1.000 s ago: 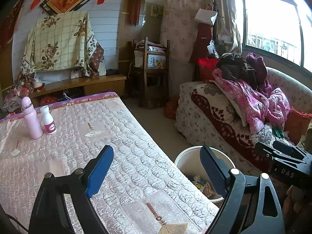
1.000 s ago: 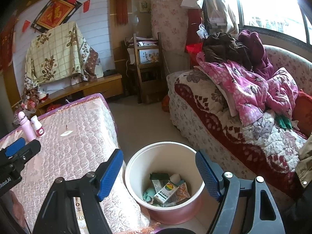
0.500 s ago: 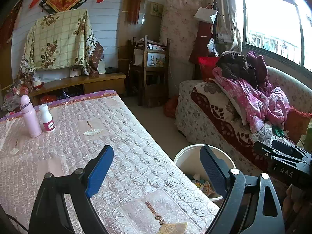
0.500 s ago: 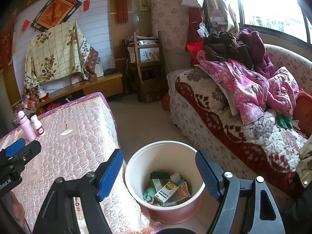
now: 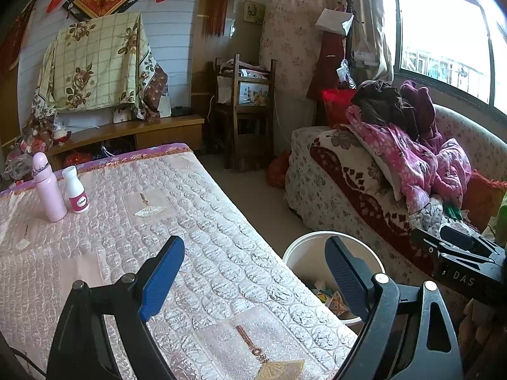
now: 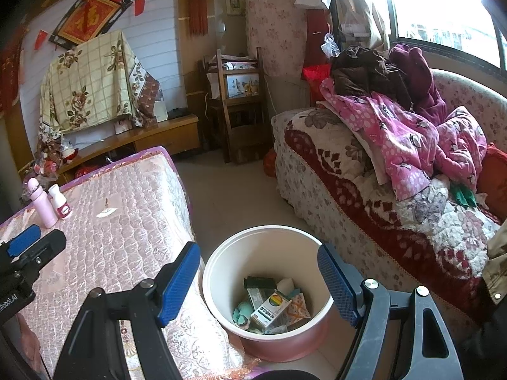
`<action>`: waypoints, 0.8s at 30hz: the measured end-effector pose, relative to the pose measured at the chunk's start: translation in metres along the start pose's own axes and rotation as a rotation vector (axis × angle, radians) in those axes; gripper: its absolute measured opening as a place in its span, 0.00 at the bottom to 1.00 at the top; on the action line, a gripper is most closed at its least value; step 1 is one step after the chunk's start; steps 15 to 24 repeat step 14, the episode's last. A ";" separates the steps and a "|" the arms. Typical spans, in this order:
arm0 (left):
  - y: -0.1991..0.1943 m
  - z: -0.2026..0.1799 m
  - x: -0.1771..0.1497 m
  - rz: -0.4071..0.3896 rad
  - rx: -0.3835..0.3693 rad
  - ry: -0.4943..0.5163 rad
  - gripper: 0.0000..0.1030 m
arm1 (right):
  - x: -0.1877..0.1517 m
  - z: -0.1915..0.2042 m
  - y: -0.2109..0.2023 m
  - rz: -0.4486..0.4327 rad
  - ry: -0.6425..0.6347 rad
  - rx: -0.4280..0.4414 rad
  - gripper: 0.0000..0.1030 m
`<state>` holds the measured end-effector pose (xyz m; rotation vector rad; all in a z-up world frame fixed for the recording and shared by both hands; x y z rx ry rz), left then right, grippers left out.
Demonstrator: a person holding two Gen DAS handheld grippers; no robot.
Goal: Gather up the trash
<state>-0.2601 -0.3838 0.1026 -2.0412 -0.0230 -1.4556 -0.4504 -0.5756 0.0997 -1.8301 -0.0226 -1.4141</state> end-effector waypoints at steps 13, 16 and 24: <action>0.001 -0.001 -0.003 0.001 0.011 0.025 0.88 | -0.003 0.000 0.005 0.013 -0.005 -0.008 0.77; 0.000 0.000 -0.003 0.000 0.009 0.023 0.88 | -0.002 0.000 0.005 0.013 -0.005 -0.009 0.77; 0.000 0.000 -0.003 0.000 0.009 0.023 0.88 | -0.002 0.000 0.005 0.013 -0.005 -0.009 0.77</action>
Point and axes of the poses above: each gripper's, at about its wrist camera, not at the fingertips, and y roughly the way its jaws point, z to its left, x to its top, the point moved 4 cm from there along y, roughly the way its jaws point, and after that the axes turned 13 degrees about -x, right-handed, at the moved point
